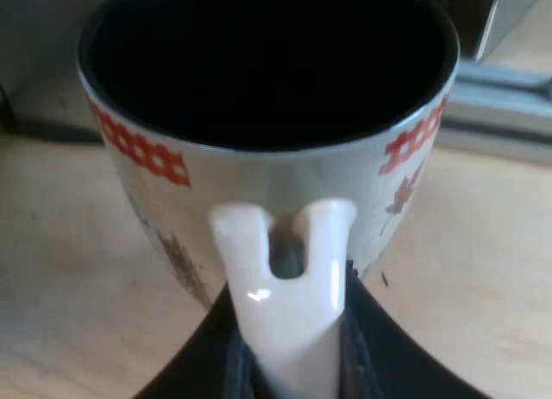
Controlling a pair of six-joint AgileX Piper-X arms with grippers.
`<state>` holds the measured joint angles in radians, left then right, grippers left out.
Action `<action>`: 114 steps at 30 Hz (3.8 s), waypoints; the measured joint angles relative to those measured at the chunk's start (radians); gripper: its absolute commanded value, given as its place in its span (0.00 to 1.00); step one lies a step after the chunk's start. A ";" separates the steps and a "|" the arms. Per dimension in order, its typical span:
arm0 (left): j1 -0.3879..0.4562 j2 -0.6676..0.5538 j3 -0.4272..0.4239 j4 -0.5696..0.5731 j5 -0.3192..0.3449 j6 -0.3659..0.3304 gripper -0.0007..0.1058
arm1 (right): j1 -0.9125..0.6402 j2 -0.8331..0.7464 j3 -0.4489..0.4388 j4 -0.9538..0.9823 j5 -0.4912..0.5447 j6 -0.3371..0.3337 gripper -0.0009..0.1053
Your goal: Place mug into machine
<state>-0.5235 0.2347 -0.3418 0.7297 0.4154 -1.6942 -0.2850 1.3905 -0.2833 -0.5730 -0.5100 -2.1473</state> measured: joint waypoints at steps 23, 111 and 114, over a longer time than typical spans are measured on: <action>0.000 0.000 0.000 0.000 0.025 0.000 0.90 | 0.017 -0.791 0.028 0.661 -0.026 0.012 0.01; 0.000 0.003 0.212 -0.389 -0.215 0.049 0.90 | 1.231 -0.675 0.080 0.492 0.635 0.382 0.01; 0.000 0.003 0.215 -0.389 -0.215 0.049 0.90 | 1.231 -0.596 0.080 0.400 0.642 0.382 0.01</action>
<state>-0.5235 0.2375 -0.1270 0.3411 0.2007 -1.6453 0.9459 0.7949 -0.2035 -0.1732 0.1317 -1.7650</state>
